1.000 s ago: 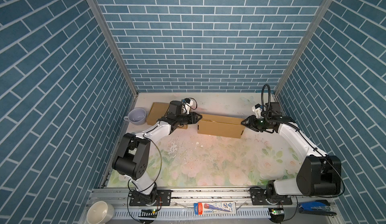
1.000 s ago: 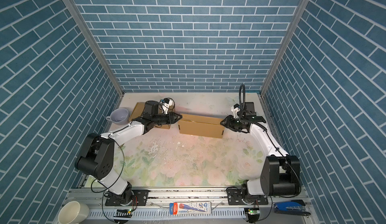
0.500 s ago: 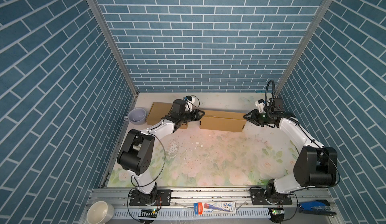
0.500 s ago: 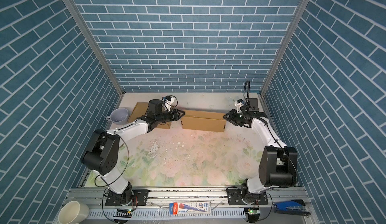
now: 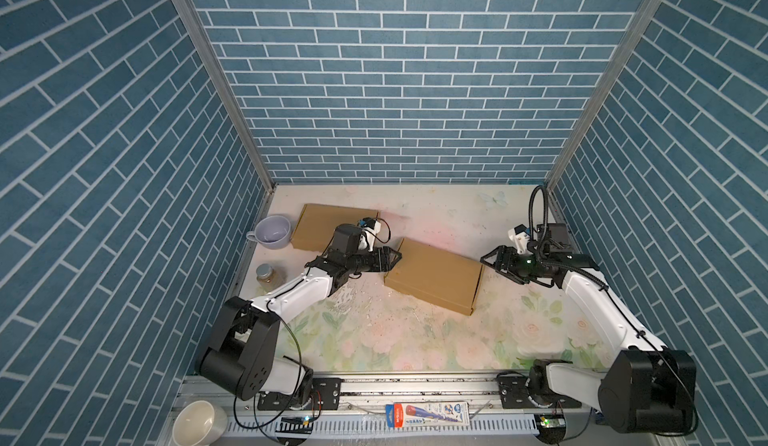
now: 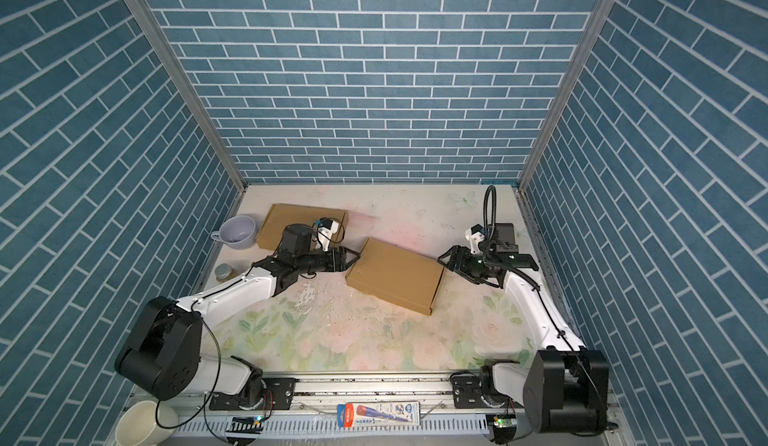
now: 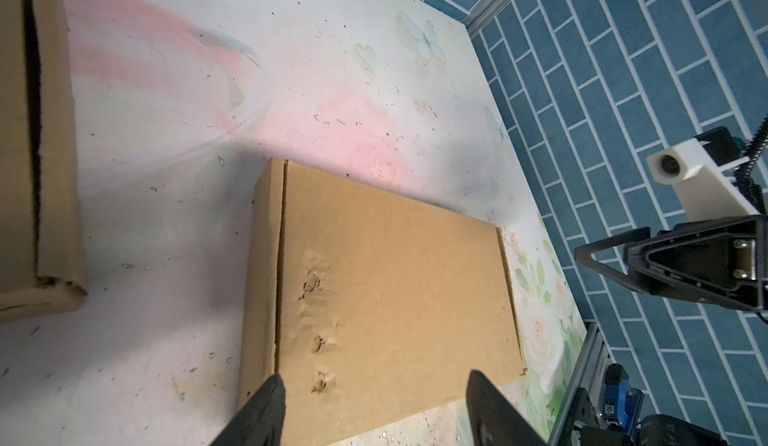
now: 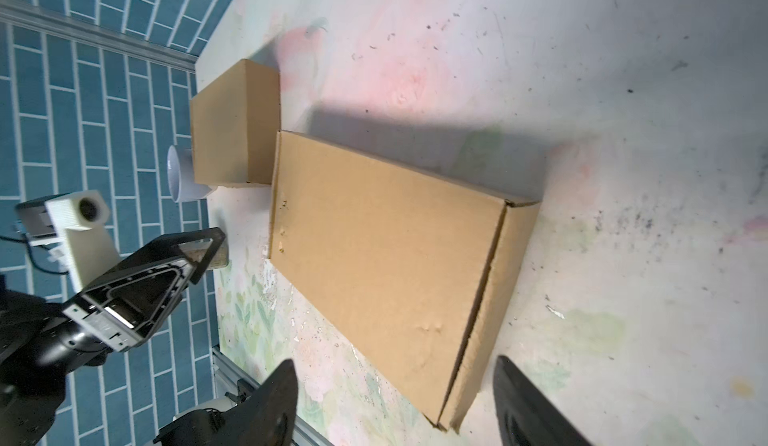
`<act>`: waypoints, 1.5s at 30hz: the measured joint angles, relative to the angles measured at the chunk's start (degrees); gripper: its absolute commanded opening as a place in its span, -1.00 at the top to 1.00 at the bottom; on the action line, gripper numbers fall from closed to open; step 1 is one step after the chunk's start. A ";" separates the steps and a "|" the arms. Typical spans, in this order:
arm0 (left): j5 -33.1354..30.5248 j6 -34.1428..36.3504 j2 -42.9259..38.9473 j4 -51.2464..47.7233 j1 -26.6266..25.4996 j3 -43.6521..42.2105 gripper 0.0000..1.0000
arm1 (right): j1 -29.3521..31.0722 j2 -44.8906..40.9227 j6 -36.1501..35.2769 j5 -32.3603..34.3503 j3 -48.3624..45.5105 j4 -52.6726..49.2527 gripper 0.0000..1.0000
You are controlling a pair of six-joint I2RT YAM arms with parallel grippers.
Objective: Fold the paper box
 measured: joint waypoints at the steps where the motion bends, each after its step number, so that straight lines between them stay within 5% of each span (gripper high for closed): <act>1: -0.44 0.02 0.52 -0.17 -0.02 0.00 -0.41 | 0.07 0.66 0.85 0.85 -0.50 0.31 -0.55; 17: -3.54 -0.61 14.34 0.50 -3.32 2.99 -0.24 | 6.86 10.82 14.78 3.50 -7.72 13.49 -0.33; 29: -6.43 -2.03 27.78 3.74 -0.87 20.26 -0.22 | 3.30 34.03 14.43 4.48 17.90 15.76 -0.25; 32: -6.80 -1.66 30.23 3.34 -0.39 23.26 -0.29 | 2.97 39.17 12.85 4.85 24.83 14.78 -0.36; 36: -7.43 -0.48 28.83 1.90 -0.74 22.40 -0.42 | 2.67 40.68 9.90 5.49 27.54 11.39 -0.65; 42: -14.03 5.29 20.35 -6.91 0.04 21.29 -0.48 | 0.92 38.38 4.94 11.08 28.46 4.09 -0.65; 45: -19.02 9.53 11.58 -8.70 0.52 18.99 -0.50 | -0.66 30.49 2.47 16.02 24.50 5.46 -0.65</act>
